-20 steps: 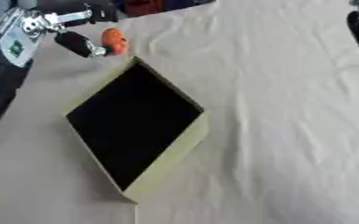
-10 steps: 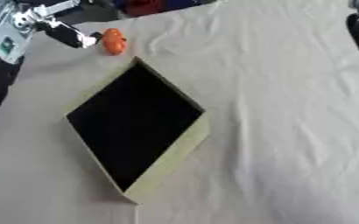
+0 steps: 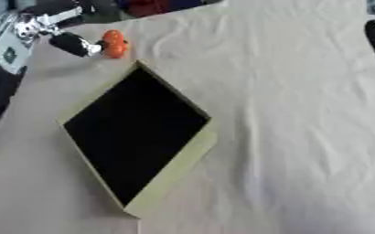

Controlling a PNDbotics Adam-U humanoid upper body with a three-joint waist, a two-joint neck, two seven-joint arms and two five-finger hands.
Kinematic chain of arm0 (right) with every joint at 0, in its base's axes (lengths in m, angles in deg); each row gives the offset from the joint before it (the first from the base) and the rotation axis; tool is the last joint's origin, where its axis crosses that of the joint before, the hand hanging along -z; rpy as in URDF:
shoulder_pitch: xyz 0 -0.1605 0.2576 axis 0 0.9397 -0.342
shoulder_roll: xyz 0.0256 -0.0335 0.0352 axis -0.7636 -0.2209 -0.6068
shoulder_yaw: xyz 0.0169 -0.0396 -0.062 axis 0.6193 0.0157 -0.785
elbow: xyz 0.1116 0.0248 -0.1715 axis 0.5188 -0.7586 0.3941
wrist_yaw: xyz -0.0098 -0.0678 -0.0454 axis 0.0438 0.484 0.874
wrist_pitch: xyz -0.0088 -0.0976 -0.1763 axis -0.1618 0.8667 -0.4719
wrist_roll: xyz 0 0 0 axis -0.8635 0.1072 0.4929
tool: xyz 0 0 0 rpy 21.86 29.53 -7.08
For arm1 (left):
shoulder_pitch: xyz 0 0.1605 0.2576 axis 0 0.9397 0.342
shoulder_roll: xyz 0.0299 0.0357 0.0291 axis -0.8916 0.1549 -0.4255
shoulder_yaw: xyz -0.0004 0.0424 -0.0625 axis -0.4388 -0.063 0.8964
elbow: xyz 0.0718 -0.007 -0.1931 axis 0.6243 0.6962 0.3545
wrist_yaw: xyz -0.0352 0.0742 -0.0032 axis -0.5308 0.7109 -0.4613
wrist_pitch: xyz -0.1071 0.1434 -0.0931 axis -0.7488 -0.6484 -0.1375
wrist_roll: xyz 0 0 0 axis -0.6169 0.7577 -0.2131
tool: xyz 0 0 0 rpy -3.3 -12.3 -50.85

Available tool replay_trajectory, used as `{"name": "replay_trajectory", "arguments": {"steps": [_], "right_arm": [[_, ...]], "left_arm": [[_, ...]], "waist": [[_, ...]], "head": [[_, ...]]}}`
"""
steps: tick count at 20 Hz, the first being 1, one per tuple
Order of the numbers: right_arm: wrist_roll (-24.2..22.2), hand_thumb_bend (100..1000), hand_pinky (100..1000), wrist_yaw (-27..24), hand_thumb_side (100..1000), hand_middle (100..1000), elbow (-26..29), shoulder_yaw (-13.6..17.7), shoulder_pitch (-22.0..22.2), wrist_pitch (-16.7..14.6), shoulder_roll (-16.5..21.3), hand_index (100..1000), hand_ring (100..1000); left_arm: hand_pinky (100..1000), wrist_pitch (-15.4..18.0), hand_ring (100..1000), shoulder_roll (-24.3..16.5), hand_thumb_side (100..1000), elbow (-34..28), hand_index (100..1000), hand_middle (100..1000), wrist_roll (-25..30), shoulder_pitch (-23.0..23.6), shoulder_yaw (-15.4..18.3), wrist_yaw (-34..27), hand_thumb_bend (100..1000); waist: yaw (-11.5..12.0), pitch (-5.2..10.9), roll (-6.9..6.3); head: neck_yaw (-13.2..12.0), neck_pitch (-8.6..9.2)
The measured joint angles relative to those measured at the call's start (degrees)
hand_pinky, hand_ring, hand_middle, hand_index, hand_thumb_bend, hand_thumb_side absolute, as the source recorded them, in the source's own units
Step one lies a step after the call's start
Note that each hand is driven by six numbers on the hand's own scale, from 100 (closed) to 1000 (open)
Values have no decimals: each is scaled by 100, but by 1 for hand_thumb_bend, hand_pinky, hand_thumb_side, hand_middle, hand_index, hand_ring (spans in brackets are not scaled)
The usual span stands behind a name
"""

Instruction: Pick up objects on the table and place them in the box.

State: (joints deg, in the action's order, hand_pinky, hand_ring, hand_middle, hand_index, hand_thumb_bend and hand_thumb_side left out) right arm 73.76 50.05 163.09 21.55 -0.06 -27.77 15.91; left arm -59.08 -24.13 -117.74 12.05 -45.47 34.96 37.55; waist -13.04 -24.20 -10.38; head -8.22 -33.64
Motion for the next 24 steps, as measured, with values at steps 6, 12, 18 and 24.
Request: {"name": "replay_trajectory", "arguments": {"steps": [6, 12, 18, 24], "right_arm": [[34, 100, 695, -75, 757, 598, 0, 0, -4, -2, 2, 765, 823], [70, 100, 693, -118, 760, 596, 0, 1, -5, -10, 5, 765, 824], [142, 100, 693, -148, 762, 595, 0, 24, -5, 11, 6, 765, 824], [192, 100, 692, -148, 764, 592, 0, 36, -5, 17, 6, 764, 824]], "left_arm": [[861, -57, 935, 0, 383, 6, 932, 907, 27, -14, 2, -7, 282], [841, -172, 925, 0, 424, 122, 909, 886, -64, -15, 36, 261, 251], [819, -189, 914, 4, 446, 220, 862, 871, 13, -13, 46, 337, 183], [757, -228, 868, 7, 404, 251, 770, 825, 41, -10, 70, 335, 100]], "waist": [[-49, -58, -55], [-76, -89, -82], [-95, -93, -82], [-102, -107, -84]], "head": [[-28, 50], [-53, 62], [-65, 62], [-65, 62]]}}
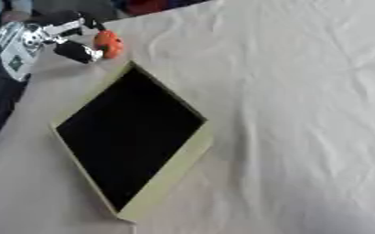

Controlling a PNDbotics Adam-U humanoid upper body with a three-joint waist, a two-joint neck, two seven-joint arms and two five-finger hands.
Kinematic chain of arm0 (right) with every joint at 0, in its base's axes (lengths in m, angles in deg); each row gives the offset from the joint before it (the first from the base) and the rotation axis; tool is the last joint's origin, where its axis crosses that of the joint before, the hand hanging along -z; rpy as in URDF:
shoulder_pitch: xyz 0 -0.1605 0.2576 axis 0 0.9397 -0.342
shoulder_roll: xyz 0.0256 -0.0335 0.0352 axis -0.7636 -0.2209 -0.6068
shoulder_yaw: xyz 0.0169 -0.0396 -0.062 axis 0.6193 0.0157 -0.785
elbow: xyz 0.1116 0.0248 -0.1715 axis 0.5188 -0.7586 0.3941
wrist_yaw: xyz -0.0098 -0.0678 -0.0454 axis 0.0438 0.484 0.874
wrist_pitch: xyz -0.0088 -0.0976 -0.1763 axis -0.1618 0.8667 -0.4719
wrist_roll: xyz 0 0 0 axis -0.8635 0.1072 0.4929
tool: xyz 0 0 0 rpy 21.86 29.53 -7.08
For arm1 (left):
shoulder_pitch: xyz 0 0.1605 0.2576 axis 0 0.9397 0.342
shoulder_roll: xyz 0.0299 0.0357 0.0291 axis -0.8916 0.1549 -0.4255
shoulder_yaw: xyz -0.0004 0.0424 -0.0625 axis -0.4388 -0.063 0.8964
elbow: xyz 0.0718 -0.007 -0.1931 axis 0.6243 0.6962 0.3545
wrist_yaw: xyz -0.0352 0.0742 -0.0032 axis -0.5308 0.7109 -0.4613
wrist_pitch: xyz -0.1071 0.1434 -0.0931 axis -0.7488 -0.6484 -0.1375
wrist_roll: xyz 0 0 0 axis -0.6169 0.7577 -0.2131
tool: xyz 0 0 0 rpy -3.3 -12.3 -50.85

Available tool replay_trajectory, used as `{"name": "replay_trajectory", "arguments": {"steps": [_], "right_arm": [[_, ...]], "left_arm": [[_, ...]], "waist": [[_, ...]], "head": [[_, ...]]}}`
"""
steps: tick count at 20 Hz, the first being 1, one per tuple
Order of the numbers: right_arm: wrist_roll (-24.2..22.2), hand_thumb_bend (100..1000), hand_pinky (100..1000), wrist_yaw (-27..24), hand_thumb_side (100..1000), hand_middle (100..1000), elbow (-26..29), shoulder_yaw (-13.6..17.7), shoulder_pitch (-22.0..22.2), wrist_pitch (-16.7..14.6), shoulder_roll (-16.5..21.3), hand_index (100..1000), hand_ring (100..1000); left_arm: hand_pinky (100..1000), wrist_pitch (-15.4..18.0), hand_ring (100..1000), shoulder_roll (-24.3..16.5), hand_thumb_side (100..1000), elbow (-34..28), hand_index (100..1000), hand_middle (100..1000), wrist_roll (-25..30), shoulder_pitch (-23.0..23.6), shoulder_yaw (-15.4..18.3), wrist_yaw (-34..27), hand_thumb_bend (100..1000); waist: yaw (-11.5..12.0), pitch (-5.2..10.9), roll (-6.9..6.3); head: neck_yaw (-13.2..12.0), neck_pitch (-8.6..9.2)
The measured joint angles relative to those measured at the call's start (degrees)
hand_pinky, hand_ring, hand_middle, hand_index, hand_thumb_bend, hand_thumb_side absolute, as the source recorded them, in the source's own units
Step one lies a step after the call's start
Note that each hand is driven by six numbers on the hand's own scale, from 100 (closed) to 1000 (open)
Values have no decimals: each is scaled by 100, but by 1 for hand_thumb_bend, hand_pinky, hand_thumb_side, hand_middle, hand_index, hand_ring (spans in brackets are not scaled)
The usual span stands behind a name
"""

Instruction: Pick up objects on the table and place them in the box.

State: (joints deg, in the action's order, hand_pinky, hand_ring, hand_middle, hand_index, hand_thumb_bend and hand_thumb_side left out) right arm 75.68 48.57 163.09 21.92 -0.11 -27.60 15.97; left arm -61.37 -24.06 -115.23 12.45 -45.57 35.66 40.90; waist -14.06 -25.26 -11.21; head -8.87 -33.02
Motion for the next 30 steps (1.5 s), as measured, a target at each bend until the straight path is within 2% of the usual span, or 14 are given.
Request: {"name": "replay_trajectory", "arguments": {"steps": [1, 2, 3, 8, 13, 17, 22, 28, 29, 30], "right_arm": [[1, 100, 691, 0, 765, 592, 0, 0, 0, 1, 0, 764, 824], [2, 100, 691, 0, 765, 592, 0, 0, 0, 2, 0, 764, 824], [5, 100, 691, 0, 766, 591, 0, 1, 1, 4, 0, 764, 824], [17, 100, 691, 0, 766, 591, 0, 4, 5, 29, 0, 764, 824], [17, 100, 693, 0, 772, 591, 0, 31, 36, 34, -1, 764, 823], [17, 100, 694, 3, 772, 592, 0, 32, 52, 34, -14, 764, 823], [17, 100, 695, 12, 771, 593, 0, 33, 86, 34, -59, 764, 822], [22, 100, 698, 63, 768, 594, 0, 38, 108, 25, -108, 764, 822], [23, 100, 699, 72, 776, 594, 0, 46, 109, 24, -109, 764, 822], [23, 100, 699, 83, 766, 594, 0, 60, 109, 24, -111, 764, 821]], "left_arm": [[722, 0, 837, 9, 356, 0, 732, 797, -9, 2, 1, -11, 100], [716, 0, 831, 24, 349, -1, 726, 791, -35, 2, 3, -44, 100], [661, 5, 783, 36, 307, -3, 699, 748, -65, 2, 4, -95, 100], [539, -4, 659, 50, 178, -45, 672, 627, -145, 3, -4, -435, 100], [443, -12, 592, 50, 251, -119, 649, 576, -98, 3, -38, -686, 100], [415, -27, 573, 50, 321, -206, 635, 564, -76, 2, -42, -819, 100], [370, -61, 534, 49, 357, -341, 598, 533, -102, -1, -70, -970, 100], [349, -29, 517, 42, 297, -657, 579, 519, -190, -5, -167, -1155, 100], [347, 1, 517, 39, 352, -738, 579, 520, -188, -5, -207, -1206, 100], [347, 38, 517, 32, 290, -834, 581, 519, -181, -3, -253, -1263, 100]], "waist": [[0, -2, 0], [1, -3, 0], [1, -3, 0], [37, -4, 1], [68, 19, 16], [85, 88, 47], [131, 182, 79], [213, 287, 123], [238, 302, 148], [261, 314, 175]], "head": [[0, 0], [0, 0], [0, 0], [1, -15], [2, -22], [3, -34], [17, -98], [58, -177], [72, -200], [81, -225]]}}
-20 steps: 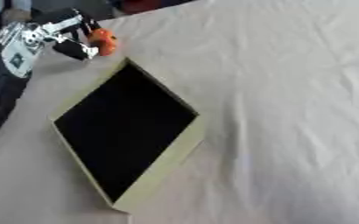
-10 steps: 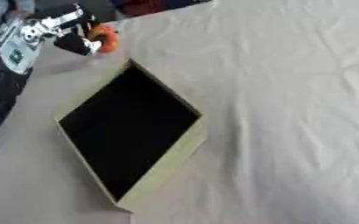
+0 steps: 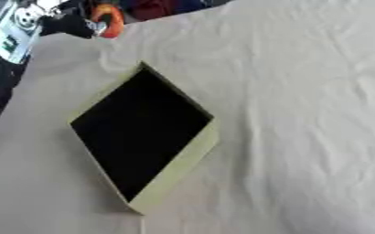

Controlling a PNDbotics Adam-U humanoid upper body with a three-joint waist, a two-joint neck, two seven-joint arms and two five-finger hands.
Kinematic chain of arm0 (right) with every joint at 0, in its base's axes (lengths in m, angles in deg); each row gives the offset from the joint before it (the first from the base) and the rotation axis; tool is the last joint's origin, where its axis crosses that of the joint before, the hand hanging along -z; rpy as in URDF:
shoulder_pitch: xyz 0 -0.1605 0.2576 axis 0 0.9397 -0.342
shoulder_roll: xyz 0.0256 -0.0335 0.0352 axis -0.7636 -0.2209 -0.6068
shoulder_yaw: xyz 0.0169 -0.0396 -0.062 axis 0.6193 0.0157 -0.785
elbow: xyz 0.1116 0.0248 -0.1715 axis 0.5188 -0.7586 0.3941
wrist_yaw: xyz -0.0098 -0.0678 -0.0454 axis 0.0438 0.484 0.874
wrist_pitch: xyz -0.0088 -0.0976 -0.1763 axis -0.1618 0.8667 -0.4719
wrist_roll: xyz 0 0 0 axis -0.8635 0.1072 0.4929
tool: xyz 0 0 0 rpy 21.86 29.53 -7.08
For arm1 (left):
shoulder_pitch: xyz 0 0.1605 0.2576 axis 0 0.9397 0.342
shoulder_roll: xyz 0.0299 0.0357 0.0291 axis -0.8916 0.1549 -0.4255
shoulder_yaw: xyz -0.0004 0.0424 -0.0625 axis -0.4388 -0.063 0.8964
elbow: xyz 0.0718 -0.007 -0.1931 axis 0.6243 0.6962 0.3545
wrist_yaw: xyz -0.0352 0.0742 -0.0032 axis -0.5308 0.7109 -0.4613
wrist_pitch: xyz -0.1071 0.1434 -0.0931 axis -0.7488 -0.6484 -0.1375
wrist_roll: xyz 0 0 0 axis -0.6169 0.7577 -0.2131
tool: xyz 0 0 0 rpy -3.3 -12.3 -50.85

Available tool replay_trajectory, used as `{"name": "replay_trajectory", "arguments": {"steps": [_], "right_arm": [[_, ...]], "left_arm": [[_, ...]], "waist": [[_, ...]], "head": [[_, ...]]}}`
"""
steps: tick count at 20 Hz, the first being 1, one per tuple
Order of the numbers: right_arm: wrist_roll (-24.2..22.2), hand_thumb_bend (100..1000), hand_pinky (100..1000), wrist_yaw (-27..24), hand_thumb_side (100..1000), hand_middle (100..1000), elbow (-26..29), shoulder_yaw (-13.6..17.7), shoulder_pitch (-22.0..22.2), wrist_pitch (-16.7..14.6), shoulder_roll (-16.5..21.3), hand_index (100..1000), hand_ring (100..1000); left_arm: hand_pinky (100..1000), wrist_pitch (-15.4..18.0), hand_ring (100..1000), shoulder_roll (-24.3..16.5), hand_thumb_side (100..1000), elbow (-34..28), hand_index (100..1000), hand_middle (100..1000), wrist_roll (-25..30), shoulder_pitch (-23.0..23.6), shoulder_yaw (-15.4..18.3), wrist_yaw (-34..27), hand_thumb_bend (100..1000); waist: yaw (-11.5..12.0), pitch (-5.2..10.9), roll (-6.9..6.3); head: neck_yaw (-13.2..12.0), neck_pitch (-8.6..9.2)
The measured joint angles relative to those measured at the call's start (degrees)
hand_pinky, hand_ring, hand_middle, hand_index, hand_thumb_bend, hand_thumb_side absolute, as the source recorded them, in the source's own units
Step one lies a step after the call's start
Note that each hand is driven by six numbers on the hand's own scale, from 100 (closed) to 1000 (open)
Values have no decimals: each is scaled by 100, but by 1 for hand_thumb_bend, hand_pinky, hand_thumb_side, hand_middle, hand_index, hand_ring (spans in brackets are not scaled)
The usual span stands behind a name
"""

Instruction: Pick up objects on the table and place them in the box.

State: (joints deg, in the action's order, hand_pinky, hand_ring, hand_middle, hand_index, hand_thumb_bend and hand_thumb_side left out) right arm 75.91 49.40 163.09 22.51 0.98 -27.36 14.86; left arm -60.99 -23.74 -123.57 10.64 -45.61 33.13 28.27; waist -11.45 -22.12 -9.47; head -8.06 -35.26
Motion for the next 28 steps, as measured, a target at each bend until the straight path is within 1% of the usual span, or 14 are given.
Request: {"name": "replay_trajectory", "arguments": {"steps": [3, 7, 8, 12, 15, 17, 18, 19, 20, 21, 24, 28], "right_arm": [[7, 100, 700, 31, 765, 595, 0, 25, 31, 4, -1, 764, 821], [27, 100, 703, 82, 762, 596, 0, 53, 50, 19, -5, 764, 821], [28, 100, 704, 98, 760, 597, 0, 56, 50, 19, -17, 764, 820], [32, 100, 706, 170, 758, 598, 0, 81, 51, 16, -83, 764, 820], [45, 100, 706, 211, 760, 598, 0, 99, 100, 9, -107, 764, 820], [49, 100, 705, 225, 759, 598, 0, 115, 126, 12, -123, 764, 820], [54, 100, 705, 227, 759, 598, 0, 115, 147, 17, -138, 763, 820], [57, 100, 705, 229, 759, 598, 0, 116, 151, 20, -145, 763, 820], [61, 100, 705, 230, 760, 598, 0, 117, 157, 22, -145, 763, 820], [69, 100, 704, 232, 761, 597, 0, 119, 177, 24, -147, 763, 820], [86, 100, 703, 239, 763, 597, 0, 146, 216, 25, -155, 763, 820], [130, 100, 702, 239, 765, 596, 0, 155, 248, 20, -163, 762, 820]], "left_arm": [[349, 86, 518, -46, 293, -382, 585, 520, 1, 48, -173, -205, 100], [343, 171, 513, -102, 349, -1125, 586, 517, -13, 265, -537, -651, 100], [341, 171, 509, -125, 415, -1339, 585, 515, -13, 336, -633, -806, 100], [335, 43, 503, -146, 419, -2151, 577, 510, 79, 599, -919, -1470, 100], [334, -113, 502, -181, 421, -2639, 575, 508, 122, 799, -1053, -1735, 100], [334, -199, 503, -202, 409, -2958, 575, 508, 115, 924, -1126, -1836, 100], [334, -231, 505, -203, 361, -3128, 573, 506, 101, 978, -1166, -1862, 100], [334, -254, 506, -203, 360, -3300, 572, 506, 81, 1031, -1214, -1863, 100], [328, -273, 501, -203, 396, -3479, 569, 503, 63, 1092, -1274, -1848, 100], [326, -286, 499, -200, 401, -3646, 567, 501, 65, 1165, -1343, -1834, 100], [322, -336, 496, -183, 368, -4086, 560, 496, 131, 1367, -1513, -1813, 100], [321, -329, 497, -183, 361, -4515, 559, 496, 248, 1571, -1732, -1754, 100]], "waist": [[96, 52, 43], [257, 128, 121], [281, 151, 145], [334, 242, 205], [410, 315, 245], [469, 356, 258], [489, 369, 260], [508, 378, 263], [533, 388, 265], [562, 396, 272], [605, 398, 314], [622, 398, 324]], "head": [[59, -63], [183, -150], [219, -156], [375, -209], [468, -265], [512, -313], [529, -340], [550, -355], [573, -371], [589, -390], [621, -400], [625, -402]]}}
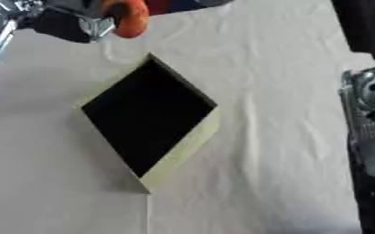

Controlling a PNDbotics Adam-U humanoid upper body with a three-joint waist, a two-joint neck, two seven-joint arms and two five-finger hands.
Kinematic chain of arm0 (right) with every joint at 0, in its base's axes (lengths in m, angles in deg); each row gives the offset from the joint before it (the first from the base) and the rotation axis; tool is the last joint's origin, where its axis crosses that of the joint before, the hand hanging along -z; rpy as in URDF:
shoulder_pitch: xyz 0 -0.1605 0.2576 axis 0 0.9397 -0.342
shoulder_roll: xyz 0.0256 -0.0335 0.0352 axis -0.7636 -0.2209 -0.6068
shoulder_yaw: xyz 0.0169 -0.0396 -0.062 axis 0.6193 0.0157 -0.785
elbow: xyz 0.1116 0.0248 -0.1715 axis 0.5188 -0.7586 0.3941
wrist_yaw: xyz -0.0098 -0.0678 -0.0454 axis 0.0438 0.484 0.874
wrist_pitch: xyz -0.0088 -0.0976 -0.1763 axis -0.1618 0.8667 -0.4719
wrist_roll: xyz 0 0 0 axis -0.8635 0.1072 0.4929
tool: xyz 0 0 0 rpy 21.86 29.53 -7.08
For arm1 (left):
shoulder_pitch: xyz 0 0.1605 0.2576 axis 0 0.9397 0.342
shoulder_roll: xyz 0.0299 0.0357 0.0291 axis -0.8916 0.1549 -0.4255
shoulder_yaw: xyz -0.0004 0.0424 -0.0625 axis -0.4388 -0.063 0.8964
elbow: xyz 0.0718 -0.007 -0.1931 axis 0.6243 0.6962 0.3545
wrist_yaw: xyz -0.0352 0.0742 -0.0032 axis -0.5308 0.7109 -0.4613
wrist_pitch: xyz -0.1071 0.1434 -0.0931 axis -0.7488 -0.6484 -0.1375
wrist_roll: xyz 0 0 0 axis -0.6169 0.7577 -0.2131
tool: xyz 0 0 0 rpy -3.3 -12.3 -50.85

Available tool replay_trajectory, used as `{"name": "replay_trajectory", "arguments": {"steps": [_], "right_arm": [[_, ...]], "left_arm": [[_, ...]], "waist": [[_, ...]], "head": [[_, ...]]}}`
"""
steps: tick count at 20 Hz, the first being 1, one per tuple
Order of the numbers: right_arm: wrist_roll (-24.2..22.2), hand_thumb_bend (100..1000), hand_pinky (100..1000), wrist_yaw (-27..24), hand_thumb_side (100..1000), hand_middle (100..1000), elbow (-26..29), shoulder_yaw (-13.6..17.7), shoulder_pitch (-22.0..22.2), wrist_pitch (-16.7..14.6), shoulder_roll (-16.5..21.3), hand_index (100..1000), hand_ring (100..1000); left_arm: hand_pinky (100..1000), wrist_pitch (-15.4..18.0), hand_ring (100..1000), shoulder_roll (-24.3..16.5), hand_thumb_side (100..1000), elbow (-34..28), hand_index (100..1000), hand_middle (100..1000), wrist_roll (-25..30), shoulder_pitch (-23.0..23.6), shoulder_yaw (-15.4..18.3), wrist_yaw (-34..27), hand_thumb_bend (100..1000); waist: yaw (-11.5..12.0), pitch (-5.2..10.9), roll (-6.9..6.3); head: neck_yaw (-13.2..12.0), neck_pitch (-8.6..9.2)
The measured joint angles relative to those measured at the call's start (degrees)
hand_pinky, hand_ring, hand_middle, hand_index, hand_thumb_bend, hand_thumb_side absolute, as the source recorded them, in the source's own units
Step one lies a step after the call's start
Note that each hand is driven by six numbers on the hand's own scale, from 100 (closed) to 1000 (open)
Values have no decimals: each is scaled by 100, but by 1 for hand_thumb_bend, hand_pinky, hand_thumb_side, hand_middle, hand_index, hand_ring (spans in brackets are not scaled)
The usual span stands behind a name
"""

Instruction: Pick up objects on the table and place them in the box.

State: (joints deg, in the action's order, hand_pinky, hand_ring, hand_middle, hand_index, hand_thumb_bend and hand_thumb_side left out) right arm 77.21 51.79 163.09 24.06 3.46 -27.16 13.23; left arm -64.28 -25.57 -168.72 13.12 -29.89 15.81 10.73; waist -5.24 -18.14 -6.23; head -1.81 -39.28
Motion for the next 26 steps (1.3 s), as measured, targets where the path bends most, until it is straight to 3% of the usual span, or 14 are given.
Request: {"name": "replay_trajectory", "arguments": {"steps": [8, 16, 21, 26], "right_arm": [[36, 100, 699, -8, 767, 595, 0, 29, 2, -8, -32, 761, 820], [71, 100, 697, -19, 768, 595, 0, 38, 50, 16, -33, 760, 820], [81, 100, 695, -22, 770, 594, 0, 54, 50, 21, -35, 759, 819], [86, 100, 693, -31, 773, 594, 0, 63, 54, 20, -45, 758, 818]], "left_arm": [[316, 72, 487, 2, 431, -232, 558, 492, 158, 449, -273, -39, 100], [318, -62, 485, 466, 421, -57, 564, 495, 233, 971, -275, 43, 100], [321, -39, 489, 756, 419, 165, 565, 497, 160, 1163, -276, 316, 100], [346, 201, 510, 1020, 388, 588, 580, 513, -25, 1161, -278, 928, 100]], "waist": [[-41, -22, 1], [-29, -50, 31], [-24, -59, 51], [-37, -72, 68]], "head": [[0, -2], [0, -2], [-1, -2], [-11, -1]]}}
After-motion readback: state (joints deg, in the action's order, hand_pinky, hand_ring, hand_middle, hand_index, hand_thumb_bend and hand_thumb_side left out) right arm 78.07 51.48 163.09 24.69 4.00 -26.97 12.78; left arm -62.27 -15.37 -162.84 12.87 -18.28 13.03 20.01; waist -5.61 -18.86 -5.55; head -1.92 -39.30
